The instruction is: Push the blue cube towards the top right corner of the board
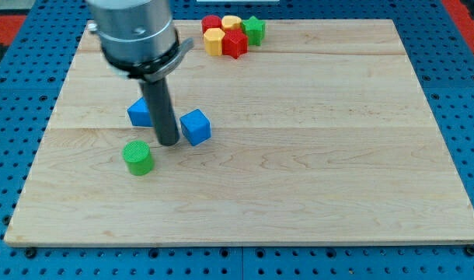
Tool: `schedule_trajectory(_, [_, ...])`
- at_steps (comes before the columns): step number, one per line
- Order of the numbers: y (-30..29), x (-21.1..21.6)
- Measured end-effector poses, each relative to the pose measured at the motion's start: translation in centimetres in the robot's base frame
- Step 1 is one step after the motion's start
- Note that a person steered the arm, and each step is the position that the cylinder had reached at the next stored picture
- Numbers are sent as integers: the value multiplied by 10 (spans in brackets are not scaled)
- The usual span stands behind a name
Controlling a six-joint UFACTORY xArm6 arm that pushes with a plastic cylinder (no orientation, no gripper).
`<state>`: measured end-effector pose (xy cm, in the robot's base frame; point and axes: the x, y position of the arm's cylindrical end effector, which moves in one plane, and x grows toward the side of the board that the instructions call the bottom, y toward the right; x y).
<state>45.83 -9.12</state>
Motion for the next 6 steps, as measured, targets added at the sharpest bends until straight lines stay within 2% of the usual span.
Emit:
schedule_trajectory(4, [204,-58])
schedule_trajectory(5, [235,-103])
schedule_trajectory(6, [241,-167])
